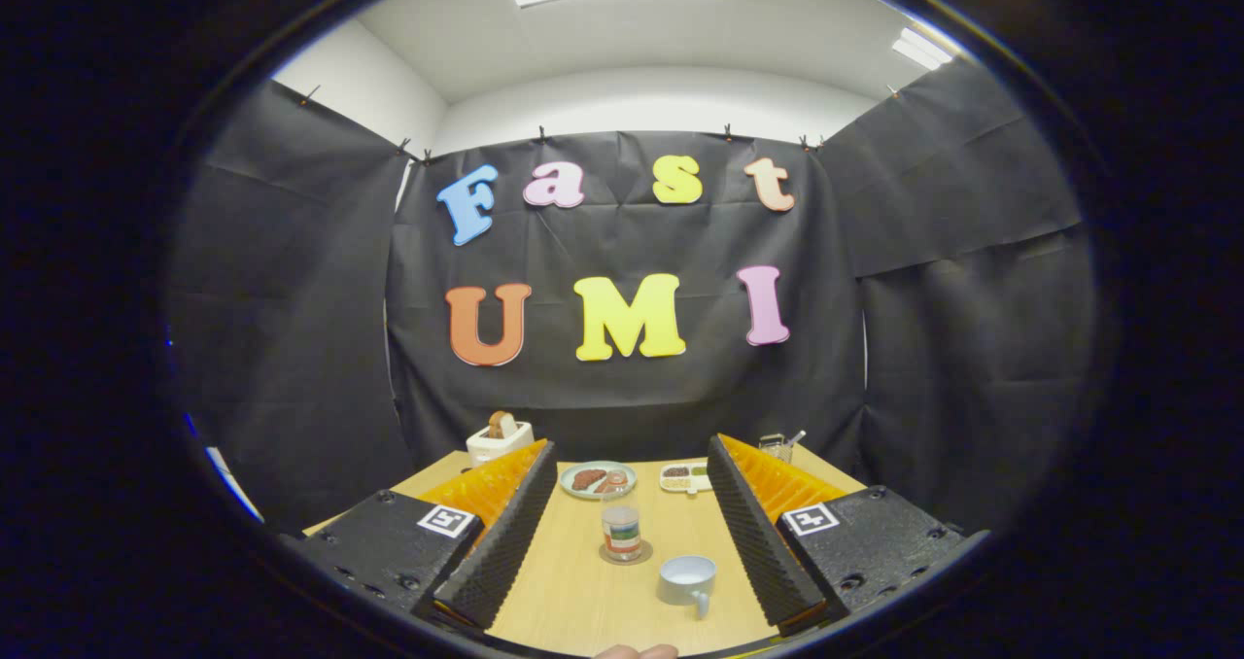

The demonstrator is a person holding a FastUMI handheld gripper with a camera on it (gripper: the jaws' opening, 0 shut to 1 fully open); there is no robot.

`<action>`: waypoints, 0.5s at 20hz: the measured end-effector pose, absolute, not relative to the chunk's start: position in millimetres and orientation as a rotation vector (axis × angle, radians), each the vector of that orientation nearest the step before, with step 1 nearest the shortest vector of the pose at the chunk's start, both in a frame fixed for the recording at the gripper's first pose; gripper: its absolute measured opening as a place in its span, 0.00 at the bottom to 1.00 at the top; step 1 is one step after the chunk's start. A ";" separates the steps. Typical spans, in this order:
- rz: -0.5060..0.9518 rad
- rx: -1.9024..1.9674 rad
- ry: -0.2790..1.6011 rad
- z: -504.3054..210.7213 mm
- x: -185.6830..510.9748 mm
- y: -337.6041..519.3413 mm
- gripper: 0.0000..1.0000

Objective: Take the bottle from table, then pour the juice into the cup, finally place the bottle on the coaster

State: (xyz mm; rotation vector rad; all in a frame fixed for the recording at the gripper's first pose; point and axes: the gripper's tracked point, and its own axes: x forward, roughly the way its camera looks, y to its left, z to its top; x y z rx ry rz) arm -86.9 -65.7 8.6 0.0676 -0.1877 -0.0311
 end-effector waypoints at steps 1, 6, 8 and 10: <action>-0.021 0.069 -0.183 7.9 -87.9 -63.7 0.99; -0.032 0.066 -0.184 6.9 -90.9 -67.5 0.99; -0.039 0.066 -0.178 4.6 -90.0 -69.7 0.99; -0.043 0.061 -0.185 6.1 -90.7 -70.2 0.99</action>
